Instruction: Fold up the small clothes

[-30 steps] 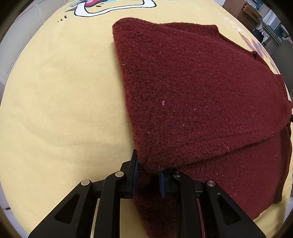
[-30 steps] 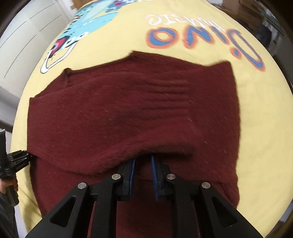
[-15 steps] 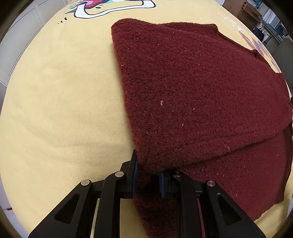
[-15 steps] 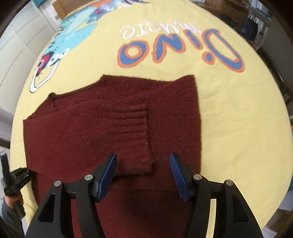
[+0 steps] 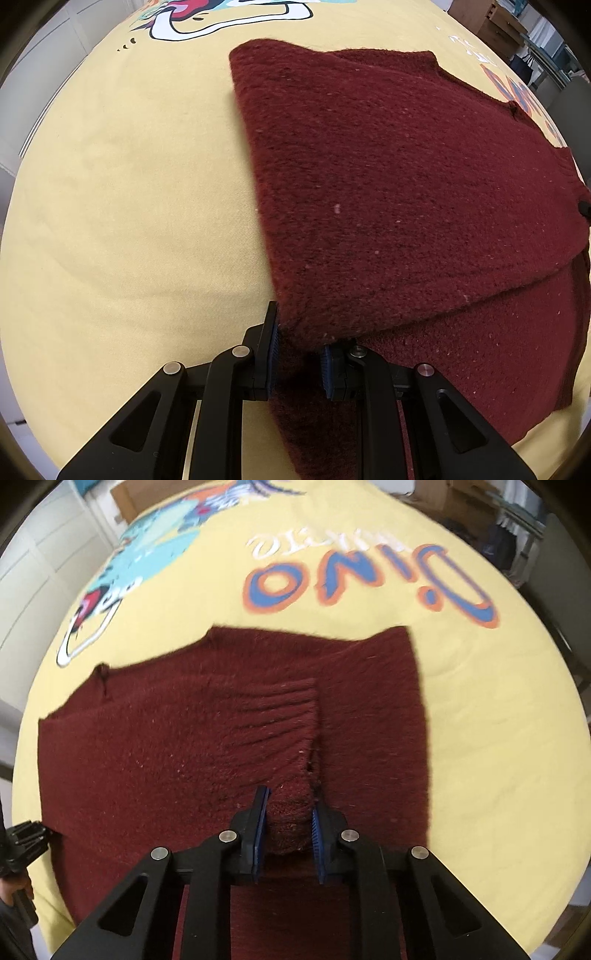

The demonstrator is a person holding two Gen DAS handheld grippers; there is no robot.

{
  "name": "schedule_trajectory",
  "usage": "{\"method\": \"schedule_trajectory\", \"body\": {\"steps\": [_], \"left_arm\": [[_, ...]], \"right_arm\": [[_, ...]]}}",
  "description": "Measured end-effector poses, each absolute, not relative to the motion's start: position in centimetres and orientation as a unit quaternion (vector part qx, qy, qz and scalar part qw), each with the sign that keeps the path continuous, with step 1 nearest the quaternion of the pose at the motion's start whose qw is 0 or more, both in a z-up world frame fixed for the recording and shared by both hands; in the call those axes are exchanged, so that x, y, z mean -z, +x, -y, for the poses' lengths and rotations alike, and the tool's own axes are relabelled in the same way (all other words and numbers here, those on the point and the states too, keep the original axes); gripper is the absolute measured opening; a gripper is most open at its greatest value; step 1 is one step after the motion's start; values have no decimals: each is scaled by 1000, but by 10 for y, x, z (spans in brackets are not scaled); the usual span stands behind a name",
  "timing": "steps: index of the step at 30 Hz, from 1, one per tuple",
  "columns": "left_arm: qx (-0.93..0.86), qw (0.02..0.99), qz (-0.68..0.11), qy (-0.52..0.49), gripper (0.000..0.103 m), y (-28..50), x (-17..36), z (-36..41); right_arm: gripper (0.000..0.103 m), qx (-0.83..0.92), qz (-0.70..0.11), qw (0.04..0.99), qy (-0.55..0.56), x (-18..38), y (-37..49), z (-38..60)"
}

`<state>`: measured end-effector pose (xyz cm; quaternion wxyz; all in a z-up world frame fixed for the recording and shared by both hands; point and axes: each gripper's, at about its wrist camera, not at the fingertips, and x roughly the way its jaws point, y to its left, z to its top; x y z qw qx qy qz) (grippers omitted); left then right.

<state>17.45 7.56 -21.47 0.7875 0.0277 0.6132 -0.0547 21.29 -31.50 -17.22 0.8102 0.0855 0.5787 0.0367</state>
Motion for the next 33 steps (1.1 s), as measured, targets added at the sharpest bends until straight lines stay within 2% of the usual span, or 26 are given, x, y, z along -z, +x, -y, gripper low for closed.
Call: {"method": "schedule_trajectory", "body": {"steps": [3,4,8,10,11,12,13,14,15,16,17,18,19,20,23,24,28,33], "left_arm": [[56,786,-615,37,16,179,217,-70],[56,785,-616,38,16,180,218,-69],[53,786,-616,30,18,185,218,-67],[53,788,-612,34,19,184,216,-66],[48,789,-611,40,23,182,214,-67],[42,790,-610,45,26,180,211,-66],[36,791,-609,52,36,179,208,-65],[30,794,-605,58,50,178,203,-65],[28,797,-600,59,58,176,199,-66],[28,801,-595,59,70,174,193,-66],[30,804,-592,58,78,172,186,-66],[33,805,-589,60,82,171,181,-66],[38,805,-589,65,90,169,175,-65],[43,807,-585,68,95,167,167,-64],[57,820,-564,77,102,162,138,-57],[61,825,-556,81,102,161,129,-54],[82,856,-506,75,102,162,94,-19],[110,870,-478,53,102,173,109,31]], "right_arm": [[20,-28,-574,815,74,176,209,324],[12,-23,-580,812,62,180,210,323],[12,-19,-584,811,40,192,203,322],[17,-16,-578,815,42,191,198,323],[20,-16,-577,816,43,189,197,323],[28,-15,-574,818,41,186,195,324],[38,-14,-572,819,38,184,194,324],[43,-11,-570,821,31,179,193,324],[54,-8,-567,823,23,175,191,325],[60,-7,-563,826,18,170,188,325],[63,-7,-559,829,15,164,185,326],[75,-7,-555,832,13,160,186,327],[87,-7,-550,835,10,155,185,327],[89,-6,-540,842,4,146,182,327],[94,-13,-521,853,-4,128,180,323],[103,-18,-516,856,-5,123,178,320],[103,-48,-496,867,-8,106,171,298],[103,-66,-475,877,-42,112,163,251]]}}
